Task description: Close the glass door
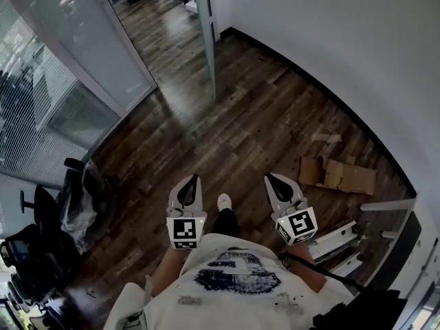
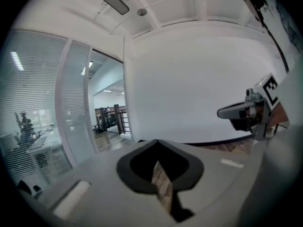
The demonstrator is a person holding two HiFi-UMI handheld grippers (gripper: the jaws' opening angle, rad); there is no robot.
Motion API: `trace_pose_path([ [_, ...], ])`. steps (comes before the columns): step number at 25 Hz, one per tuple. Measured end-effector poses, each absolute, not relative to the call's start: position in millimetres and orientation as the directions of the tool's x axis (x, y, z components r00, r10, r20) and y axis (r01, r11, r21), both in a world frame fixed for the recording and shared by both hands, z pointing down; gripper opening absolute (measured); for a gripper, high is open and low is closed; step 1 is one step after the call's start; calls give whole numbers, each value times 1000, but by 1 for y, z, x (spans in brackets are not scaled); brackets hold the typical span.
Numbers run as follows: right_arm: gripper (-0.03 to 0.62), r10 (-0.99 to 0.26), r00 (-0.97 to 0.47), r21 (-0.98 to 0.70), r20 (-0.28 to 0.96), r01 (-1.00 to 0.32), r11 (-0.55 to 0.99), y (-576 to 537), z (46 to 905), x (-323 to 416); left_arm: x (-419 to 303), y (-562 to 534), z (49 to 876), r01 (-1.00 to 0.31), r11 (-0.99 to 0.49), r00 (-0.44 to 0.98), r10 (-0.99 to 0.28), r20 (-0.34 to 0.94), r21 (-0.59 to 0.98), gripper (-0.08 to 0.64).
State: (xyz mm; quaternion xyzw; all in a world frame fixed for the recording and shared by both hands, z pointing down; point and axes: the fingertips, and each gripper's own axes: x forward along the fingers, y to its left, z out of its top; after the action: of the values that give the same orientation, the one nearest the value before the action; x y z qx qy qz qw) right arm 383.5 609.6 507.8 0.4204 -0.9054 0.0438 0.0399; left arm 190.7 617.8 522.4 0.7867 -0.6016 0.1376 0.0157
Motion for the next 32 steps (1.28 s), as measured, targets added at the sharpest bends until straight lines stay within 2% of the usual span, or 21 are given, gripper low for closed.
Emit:
trace_pose_path([
  [11,5,-773,-625,-29,111,-779,626,489,500,334,154,486,518,-929,-338,300,-925,232,-148,2],
  [23,5,-761,-635,-43,129,-771,636,435,511,326,146,434,527,-933,-333,293,-923,248,-138,2],
  [32,5,-727,-674,-82,129,-738,670,348,526,320,147,361,535,-948,-283,238,-933,269,-144,2],
])
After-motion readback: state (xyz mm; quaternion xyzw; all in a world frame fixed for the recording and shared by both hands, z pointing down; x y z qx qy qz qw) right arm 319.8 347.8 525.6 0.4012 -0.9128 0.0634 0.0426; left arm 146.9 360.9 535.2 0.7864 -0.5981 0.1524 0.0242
